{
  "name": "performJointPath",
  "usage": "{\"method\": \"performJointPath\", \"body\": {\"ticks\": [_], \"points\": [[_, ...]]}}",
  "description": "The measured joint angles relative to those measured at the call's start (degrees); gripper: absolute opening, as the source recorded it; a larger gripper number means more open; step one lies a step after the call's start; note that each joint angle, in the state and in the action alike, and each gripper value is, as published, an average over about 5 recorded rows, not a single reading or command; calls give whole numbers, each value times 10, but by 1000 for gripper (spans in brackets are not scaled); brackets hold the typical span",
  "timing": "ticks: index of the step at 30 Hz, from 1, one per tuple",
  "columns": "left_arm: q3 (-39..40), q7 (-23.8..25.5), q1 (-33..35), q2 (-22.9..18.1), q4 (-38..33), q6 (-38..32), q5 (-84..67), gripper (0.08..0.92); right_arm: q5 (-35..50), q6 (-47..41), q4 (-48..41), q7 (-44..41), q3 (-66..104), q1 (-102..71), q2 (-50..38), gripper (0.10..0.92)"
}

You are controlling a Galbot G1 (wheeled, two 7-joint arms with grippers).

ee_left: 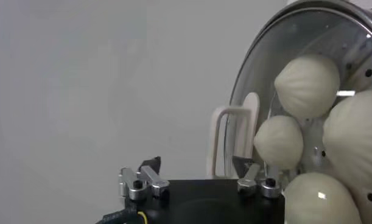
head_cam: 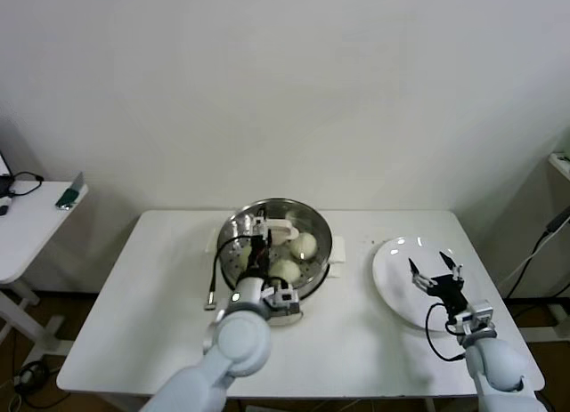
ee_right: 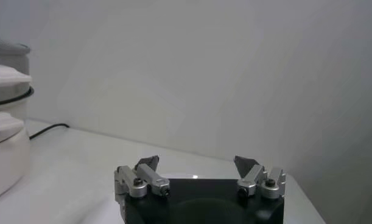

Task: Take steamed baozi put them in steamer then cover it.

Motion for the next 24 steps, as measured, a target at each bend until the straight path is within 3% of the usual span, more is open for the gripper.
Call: {"method": "performJointPath", "body": {"ticks": [3,10,17,24], "points": [[-5,0,13,13,-31,1,-15,813,-2,-4,-1,1,-2,3,0,823],[-39,-33,60,44,-95,-5,-65,823,-6,-7,-2,2,-8,7,-3,823],[-127,-140,124,60,-120,-73,-177,823,-8,-8,-1,1,-11,5,-4,823],[-267,-247,210,46,-104,-210,-349,823,-8,-5,5,-4,-9,-3,0,823]]}}
